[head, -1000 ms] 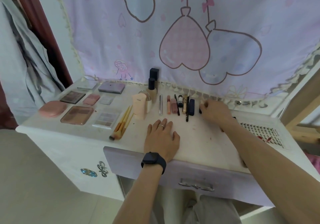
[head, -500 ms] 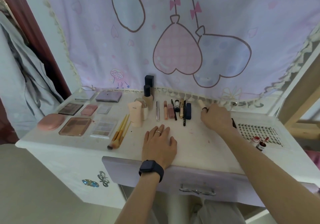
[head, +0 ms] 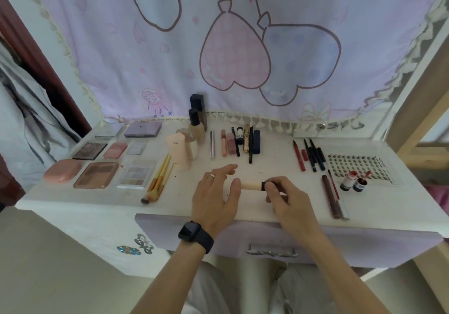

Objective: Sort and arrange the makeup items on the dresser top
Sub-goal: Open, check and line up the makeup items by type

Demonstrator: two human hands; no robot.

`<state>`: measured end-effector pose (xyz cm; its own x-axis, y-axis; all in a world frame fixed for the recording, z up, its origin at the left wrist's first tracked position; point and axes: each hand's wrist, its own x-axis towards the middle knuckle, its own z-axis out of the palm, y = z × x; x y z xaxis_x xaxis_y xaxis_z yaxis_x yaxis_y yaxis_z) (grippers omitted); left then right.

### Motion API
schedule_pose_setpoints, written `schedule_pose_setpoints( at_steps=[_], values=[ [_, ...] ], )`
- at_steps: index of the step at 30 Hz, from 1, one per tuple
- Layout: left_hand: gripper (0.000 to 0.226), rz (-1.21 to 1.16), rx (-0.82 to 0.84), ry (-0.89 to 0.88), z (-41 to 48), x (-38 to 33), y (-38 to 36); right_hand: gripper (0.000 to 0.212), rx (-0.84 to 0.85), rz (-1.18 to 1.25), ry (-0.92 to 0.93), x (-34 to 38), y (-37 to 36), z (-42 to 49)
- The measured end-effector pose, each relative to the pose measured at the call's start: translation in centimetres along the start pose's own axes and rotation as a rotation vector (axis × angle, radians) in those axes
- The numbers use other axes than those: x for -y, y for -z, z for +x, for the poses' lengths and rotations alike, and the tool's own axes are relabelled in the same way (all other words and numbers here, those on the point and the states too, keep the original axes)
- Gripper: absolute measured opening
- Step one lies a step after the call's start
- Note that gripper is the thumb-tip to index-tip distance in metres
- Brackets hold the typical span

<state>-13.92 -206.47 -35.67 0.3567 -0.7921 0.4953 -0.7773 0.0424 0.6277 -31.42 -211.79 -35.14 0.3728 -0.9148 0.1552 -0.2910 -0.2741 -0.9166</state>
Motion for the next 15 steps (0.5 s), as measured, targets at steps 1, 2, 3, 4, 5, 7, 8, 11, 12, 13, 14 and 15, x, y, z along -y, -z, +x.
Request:
schedule_pose_setpoints(
  at_steps=[1, 2, 3, 4, 5, 7, 8, 11, 12, 13, 14, 15],
  values=[
    [0.039, -0.023, 0.007, -0.037, 0.2, -0.4, -0.1, 0.010, 0.020, 0.025, -0.018, 0.0, 0.1, 0.3],
    [0.036, -0.033, 0.023, -0.073, 0.5, -0.9, -0.3, 0.012, 0.038, 0.054, -0.030, 0.0, 0.2, 0.5],
    [0.033, -0.020, 0.043, -0.116, 0.8, -1.5, -0.6, 0.015, 0.050, 0.091, -0.039, 0.0, 0.4, 0.7],
    [0.031, 0.011, 0.060, -0.162, 1.1, -2.2, -1.0, 0.018, 0.056, 0.136, -0.048, 0.0, 0.6, 0.8],
    [0.031, 0.041, 0.074, -0.196, 1.2, -2.7, -1.6, 0.021, 0.058, 0.188, -0.064, 0.0, 0.9, 0.8],
    [0.036, 0.062, 0.098, -0.172, 1.2, -3.6, -2.6, 0.029, 0.055, 0.284, -0.111, 0.0, 1.2, 0.9],
    [0.040, 0.053, 0.111, -0.127, 1.2, -3.8, -3.0, 0.033, 0.048, 0.299, -0.129, 0.1, 1.2, 1.0],
    [0.046, 0.029, 0.107, -0.035, 1.1, -3.3, -3.5, 0.046, 0.020, 0.188, -0.118, 0.3, 0.7, 1.4],
    [0.051, 0.010, 0.103, -0.006, 1.1, -3.1, -3.5, 0.049, 0.020, 0.113, -0.100, 0.4, 0.5, 1.4],
    [0.056, -0.005, 0.106, 0.025, 1.1, -2.9, -3.4, 0.051, 0.023, 0.041, -0.083, 0.4, 0.2, 1.4],
    [0.059, -0.013, 0.114, 0.053, 1.0, -2.8, -3.4, 0.053, 0.024, -0.009, -0.074, 0.4, 0.0, 1.4],
    [0.059, -0.022, 0.125, 0.077, 1.0, -2.8, -3.3, 0.055, 0.024, -0.035, -0.076, 0.4, -0.1, 1.5]
  ],
)
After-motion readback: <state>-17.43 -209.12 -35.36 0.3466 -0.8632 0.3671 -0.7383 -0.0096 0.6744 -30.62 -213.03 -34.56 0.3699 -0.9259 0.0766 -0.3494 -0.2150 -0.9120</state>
